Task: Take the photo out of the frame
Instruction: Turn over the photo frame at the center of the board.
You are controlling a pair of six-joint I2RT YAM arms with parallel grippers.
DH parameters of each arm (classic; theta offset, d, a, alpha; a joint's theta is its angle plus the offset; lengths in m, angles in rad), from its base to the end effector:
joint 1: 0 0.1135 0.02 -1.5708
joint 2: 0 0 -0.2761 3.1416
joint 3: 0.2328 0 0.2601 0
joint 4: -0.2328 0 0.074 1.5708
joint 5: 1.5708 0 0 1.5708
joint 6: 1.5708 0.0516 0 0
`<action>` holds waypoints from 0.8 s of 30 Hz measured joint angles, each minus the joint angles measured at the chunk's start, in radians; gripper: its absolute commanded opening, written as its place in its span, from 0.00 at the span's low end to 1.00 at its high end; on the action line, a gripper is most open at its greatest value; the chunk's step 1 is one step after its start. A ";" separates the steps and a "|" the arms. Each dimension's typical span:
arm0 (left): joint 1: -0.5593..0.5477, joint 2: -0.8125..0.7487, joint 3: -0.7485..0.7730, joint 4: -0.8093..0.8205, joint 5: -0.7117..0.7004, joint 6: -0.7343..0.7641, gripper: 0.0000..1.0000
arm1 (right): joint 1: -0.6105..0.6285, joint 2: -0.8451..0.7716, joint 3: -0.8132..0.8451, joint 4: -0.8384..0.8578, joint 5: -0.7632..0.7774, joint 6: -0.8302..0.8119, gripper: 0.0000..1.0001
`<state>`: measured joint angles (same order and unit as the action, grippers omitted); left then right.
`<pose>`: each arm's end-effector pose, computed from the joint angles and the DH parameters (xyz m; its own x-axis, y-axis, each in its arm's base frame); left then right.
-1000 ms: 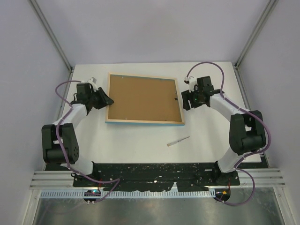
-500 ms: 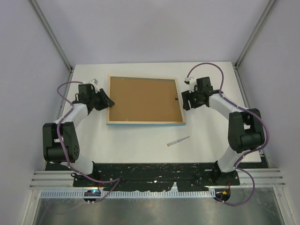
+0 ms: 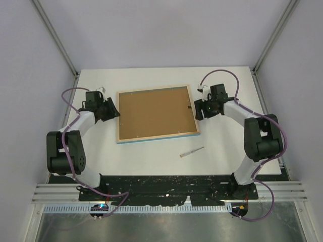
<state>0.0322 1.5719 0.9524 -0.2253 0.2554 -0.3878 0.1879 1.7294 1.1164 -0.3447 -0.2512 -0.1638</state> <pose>0.3437 -0.0020 0.1988 -0.7436 -0.3900 -0.5431 -0.1563 0.8911 -0.4259 0.3675 0.0829 0.1882 -0.7403 -0.3015 -0.6009 -0.4481 0.8876 0.1067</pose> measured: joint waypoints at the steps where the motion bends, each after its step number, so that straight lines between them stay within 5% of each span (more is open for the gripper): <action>1: 0.001 0.000 0.000 0.000 -0.008 0.004 0.46 | 0.000 0.004 0.000 0.000 -0.002 0.002 0.68; 13: 0.000 0.000 0.000 -0.005 -0.063 0.030 0.51 | 0.000 0.011 0.000 0.000 -0.013 0.008 0.66; 20: -0.021 0.000 0.026 -0.052 -0.155 0.044 0.65 | 0.013 0.051 0.007 0.000 0.018 0.018 0.66; 21: -0.029 0.000 0.029 -0.057 -0.173 0.049 0.75 | 0.018 0.062 0.010 0.001 0.027 0.022 0.66; 24: -0.053 -0.004 0.029 -0.070 -0.196 0.060 0.77 | 0.029 0.083 0.037 0.002 0.050 0.036 0.66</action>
<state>-0.0204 1.5677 0.9813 -0.2951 0.0589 -0.3279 0.2169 1.8122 1.1534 -0.3428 -0.2012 -0.1280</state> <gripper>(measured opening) 0.753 0.657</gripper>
